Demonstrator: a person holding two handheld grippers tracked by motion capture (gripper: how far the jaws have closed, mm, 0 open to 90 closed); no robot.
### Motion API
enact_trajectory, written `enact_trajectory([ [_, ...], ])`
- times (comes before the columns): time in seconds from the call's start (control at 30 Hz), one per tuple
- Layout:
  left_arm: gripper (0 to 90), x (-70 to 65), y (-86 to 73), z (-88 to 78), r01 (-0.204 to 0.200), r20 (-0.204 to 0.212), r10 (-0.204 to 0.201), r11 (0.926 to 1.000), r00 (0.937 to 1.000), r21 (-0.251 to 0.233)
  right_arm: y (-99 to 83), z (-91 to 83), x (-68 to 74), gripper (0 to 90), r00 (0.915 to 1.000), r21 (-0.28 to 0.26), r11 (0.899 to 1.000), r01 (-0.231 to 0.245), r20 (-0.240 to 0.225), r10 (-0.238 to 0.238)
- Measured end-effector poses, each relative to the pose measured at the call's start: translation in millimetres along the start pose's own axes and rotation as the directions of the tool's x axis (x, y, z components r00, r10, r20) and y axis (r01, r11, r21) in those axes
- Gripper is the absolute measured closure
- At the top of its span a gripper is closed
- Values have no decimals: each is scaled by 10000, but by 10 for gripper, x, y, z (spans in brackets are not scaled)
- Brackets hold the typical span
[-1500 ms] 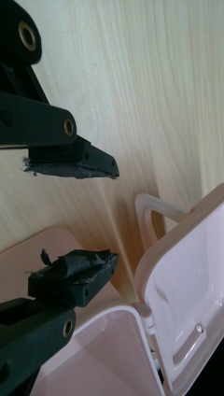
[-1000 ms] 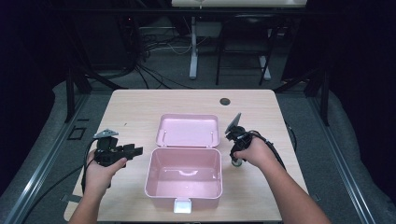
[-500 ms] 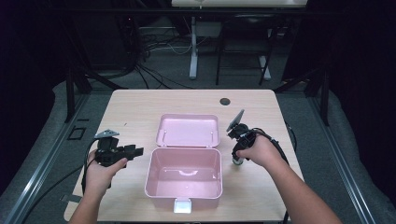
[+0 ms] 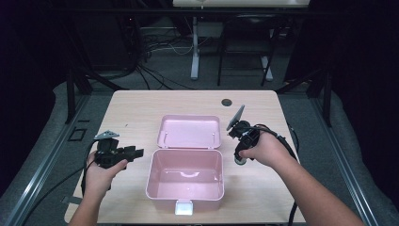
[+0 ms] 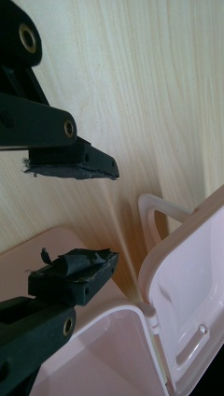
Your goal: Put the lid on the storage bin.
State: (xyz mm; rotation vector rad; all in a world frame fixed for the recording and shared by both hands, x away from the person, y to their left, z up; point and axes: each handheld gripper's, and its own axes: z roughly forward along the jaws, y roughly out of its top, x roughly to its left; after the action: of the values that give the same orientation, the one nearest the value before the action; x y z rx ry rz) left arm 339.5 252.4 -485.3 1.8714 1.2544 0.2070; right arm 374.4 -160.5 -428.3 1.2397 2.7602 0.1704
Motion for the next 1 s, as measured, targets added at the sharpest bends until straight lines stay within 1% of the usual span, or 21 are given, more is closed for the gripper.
enact_trajectory([
  [0.03,530,1,0,2,-12,-3,12,10000,10000,3,-1,-27,21,503,10000,-71,10000,39,-39,-40],
  [0.13,530,0,-2,5,-24,9,24,10000,10000,28,2,-132,90,503,9996,-64,9997,242,-122,-243],
  [0.23,528,-1,-4,11,-13,41,13,10000,10000,20,7,-181,144,503,9990,-137,9990,425,-158,-427],
  [0.27,528,-2,-5,12,-18,36,18,10000,10000,31,10,-193,161,503,9982,-154,9982,586,-132,-588],
  [0.47,529,2,-7,13,4,34,-5,10000,10000,45,47,-274,257,503,9952,12,9953,968,-142,-967],
  [0.73,530,3,-10,19,40,40,-40,10000,10000,69,84,-409,355,503,9919,-137,9921,1246,-234,-1249],
  [0.87,530,8,-10,18,34,48,-34,10000,10000,64,93,-478,402,503,9900,-12,9903,1391,-252,-1390],
  [0.9,530,8,-11,20,48,40,-48,10000,10000,54,90,-486,410,503,9888,-94,9890,1477,-196,-1479],
  [0.97,530,6,-12,20,56,50,-56,10000,10000,67,90,-515,437,503,9890,-30,9893,1459,-257,-1459],
  [1.0,530,5,-12,20,54,56,-54,10000,10000,70,91,-524,447,503,9876,-29,9880,1546,-262,-1546],
])
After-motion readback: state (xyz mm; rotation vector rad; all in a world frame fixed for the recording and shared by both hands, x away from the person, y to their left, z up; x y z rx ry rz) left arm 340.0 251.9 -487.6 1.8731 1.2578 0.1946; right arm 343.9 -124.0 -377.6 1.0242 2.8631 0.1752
